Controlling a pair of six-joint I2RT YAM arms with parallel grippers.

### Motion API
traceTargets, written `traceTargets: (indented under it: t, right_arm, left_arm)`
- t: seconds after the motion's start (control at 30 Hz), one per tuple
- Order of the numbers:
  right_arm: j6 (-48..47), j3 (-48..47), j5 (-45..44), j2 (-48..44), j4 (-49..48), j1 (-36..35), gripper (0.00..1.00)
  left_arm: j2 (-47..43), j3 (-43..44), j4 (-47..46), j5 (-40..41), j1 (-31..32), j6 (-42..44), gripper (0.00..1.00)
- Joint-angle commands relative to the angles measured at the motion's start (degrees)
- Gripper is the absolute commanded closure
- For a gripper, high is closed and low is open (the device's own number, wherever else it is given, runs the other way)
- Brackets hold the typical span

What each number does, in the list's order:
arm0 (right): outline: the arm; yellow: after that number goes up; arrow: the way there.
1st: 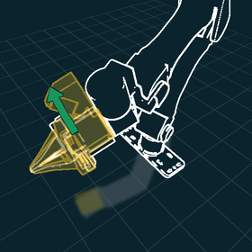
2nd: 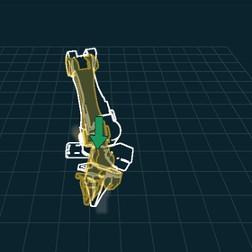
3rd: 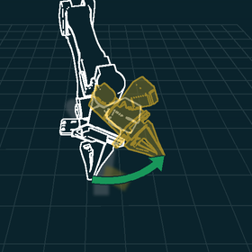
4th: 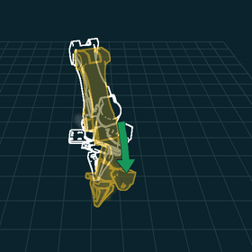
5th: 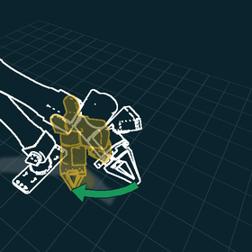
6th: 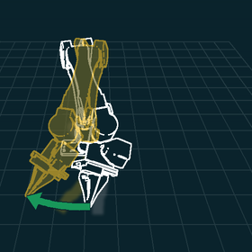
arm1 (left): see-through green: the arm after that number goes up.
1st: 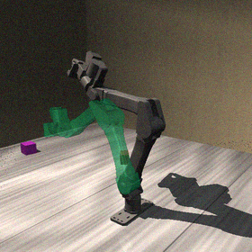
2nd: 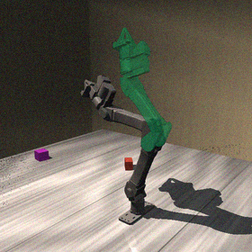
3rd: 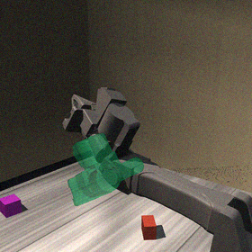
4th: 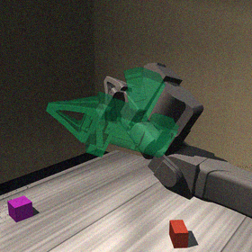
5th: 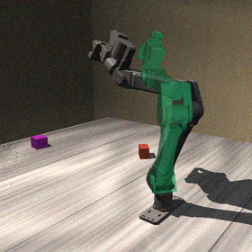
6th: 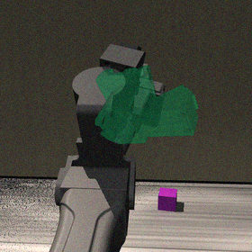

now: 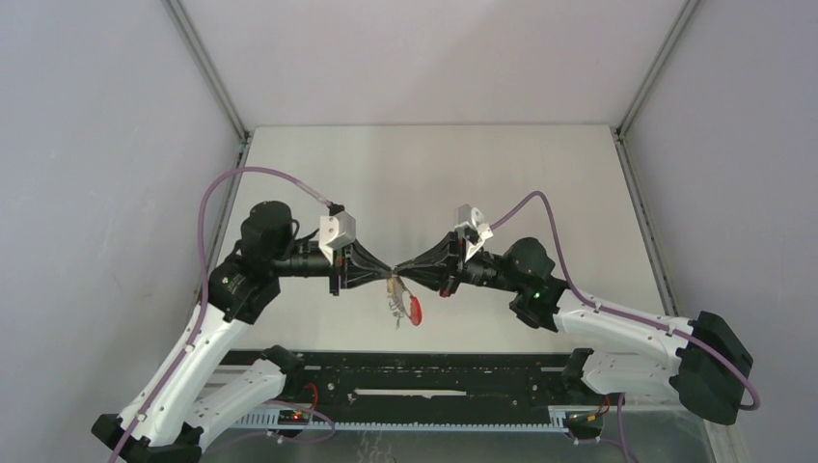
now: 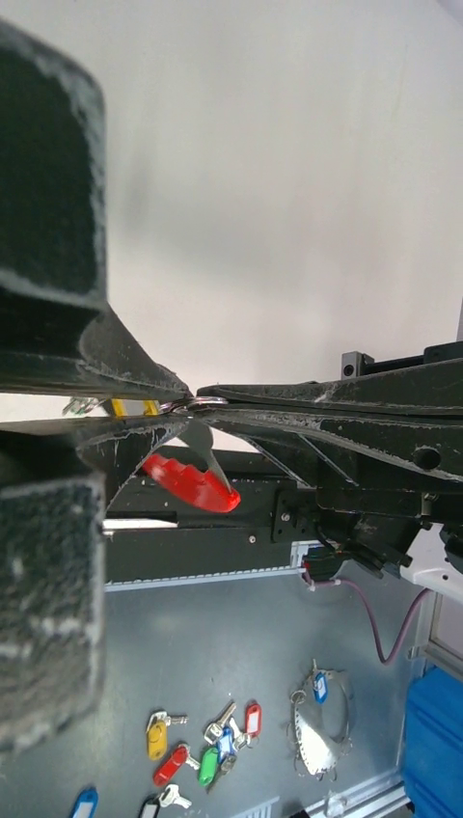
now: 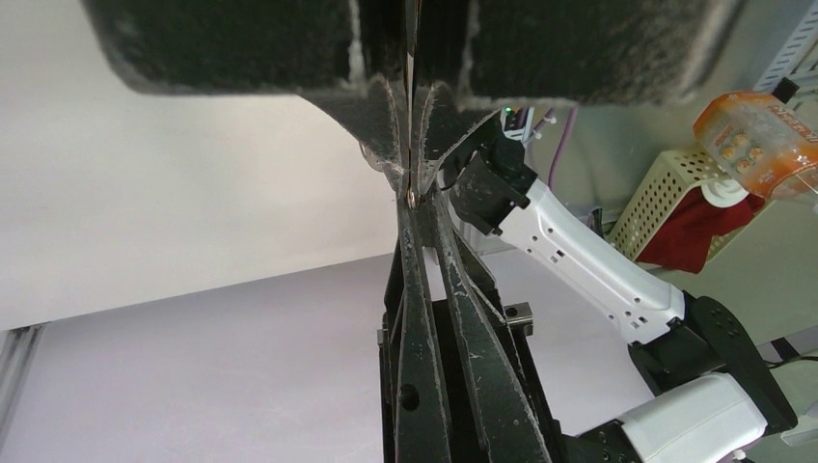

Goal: Put the keys on the keyring

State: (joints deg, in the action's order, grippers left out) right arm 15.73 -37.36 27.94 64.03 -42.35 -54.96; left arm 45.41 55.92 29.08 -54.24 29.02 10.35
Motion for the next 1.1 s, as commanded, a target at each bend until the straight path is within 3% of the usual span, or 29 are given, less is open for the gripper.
traceTargets:
  t: [0.0,0.13,0.27,0.37,0.57,0.7,0.83,0.9,1.07]
  right_arm:
    - [-0.9,-1.3,-0.3,-1.3,-3.6,-0.2,1.0]
    - [-1.1,-1.3,-0.4,-1.4,-3.2,-0.2,1.0]
    - [-0.9,-1.3,-0.1,-1.1,-3.8,-0.2,1.0]
    - [-1.0,-1.3,-0.3,-1.9,-2.2,-0.1,0.99]
    - [-0.9,-1.6,2.3,-4.2,1.4,1.6,0.77]
    - [-2.7,-8.1,8.7,-4.0,14.6,4.6,0.54]
    - [-11.9,-18.0,12.6,-2.0,35.0,5.9,0.34]
    - [-17.2,-22.9,12.4,-0.3,46.9,5.6,0.32]
    - [-26.8,-30.9,13.2,2.9,60.4,4.5,0.4]
  left_arm:
    - [0.3,-0.6,-4.4,-0.5,0.3,-2.8,0.82]
    - [0.5,-0.6,-5.6,-3.5,0.3,-3.9,0.8]
    - [0.6,-0.7,-5.5,-3.0,0.3,-3.6,0.99]
    - [0.9,0.0,-2.1,-2.7,0.3,-0.2,1.0]
    - [1.6,1.9,5.2,-0.6,0.3,8.0,1.0]
    - [2.5,4.3,11.4,0.3,0.4,16.6,1.0]
    - [3.5,6.7,14.2,1.1,1.6,21.1,1.0]
    - [3.8,7.8,15.8,2.0,2.6,24.1,1.0]
    - [5.1,10.7,19.2,4.3,4.3,30.8,1.0]
